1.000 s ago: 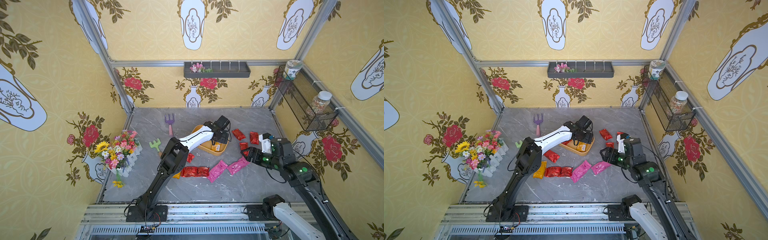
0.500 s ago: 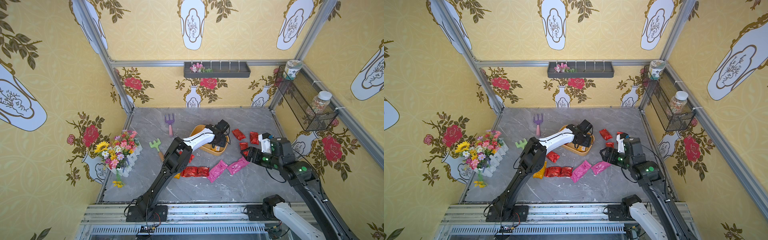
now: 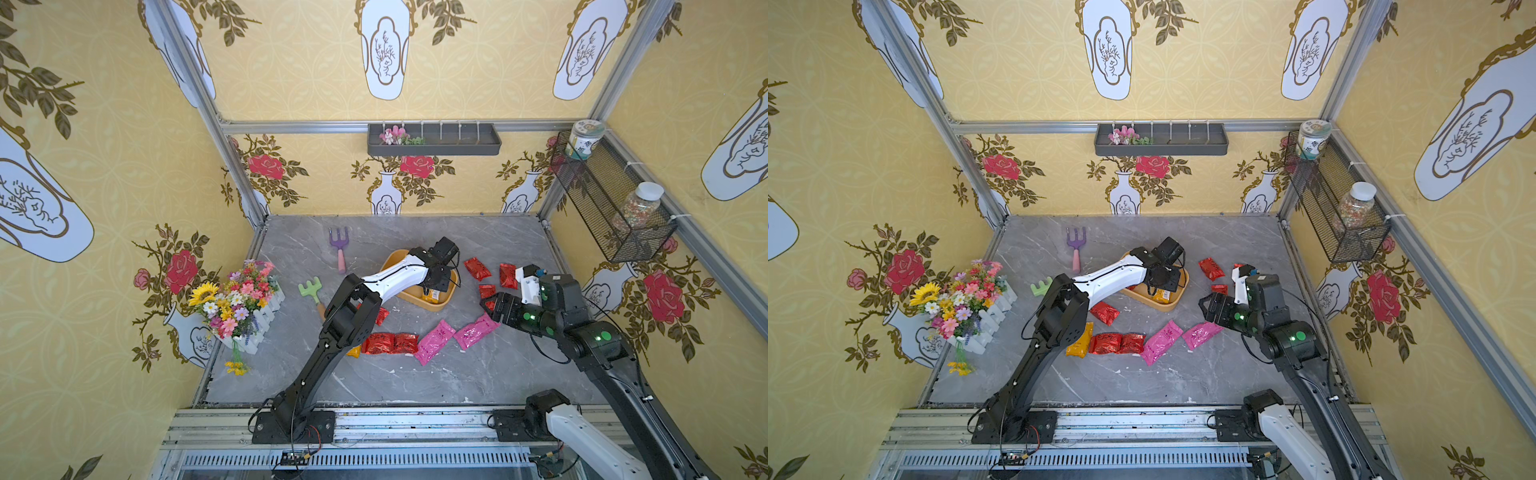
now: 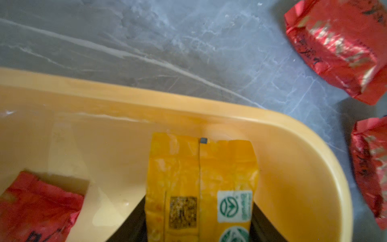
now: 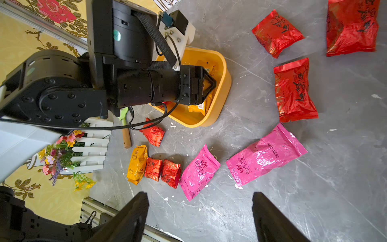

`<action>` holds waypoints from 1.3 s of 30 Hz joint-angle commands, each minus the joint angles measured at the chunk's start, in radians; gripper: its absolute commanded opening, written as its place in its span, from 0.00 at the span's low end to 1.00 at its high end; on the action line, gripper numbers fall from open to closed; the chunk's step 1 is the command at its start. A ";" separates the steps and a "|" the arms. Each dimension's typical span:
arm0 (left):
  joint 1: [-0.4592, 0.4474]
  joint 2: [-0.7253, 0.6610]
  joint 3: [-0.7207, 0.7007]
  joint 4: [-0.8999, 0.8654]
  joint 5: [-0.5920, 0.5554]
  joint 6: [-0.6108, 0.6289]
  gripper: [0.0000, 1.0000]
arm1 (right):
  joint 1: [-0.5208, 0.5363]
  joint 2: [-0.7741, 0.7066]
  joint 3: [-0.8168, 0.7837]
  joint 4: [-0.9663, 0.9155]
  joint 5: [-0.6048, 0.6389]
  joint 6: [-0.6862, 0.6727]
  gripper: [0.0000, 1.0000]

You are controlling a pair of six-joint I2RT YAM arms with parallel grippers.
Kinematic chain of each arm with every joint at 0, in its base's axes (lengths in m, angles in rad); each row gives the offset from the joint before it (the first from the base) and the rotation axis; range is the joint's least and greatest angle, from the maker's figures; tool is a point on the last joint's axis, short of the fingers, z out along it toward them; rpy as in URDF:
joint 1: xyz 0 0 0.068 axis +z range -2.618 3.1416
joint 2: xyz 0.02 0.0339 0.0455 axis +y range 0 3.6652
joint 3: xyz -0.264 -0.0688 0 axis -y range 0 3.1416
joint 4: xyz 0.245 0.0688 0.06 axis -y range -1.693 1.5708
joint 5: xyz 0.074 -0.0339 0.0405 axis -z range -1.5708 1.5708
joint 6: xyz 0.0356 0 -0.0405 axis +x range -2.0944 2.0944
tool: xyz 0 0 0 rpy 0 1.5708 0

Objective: Take the tea bags out of the storage box
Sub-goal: Pick up the tea bag from the storage box, then place the tea bag at the center of the board.

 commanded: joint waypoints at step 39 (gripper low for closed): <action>0.469 -0.770 -1.021 0.289 0.067 -0.154 0.56 | 0.446 0.532 0.218 0.325 0.065 0.051 0.77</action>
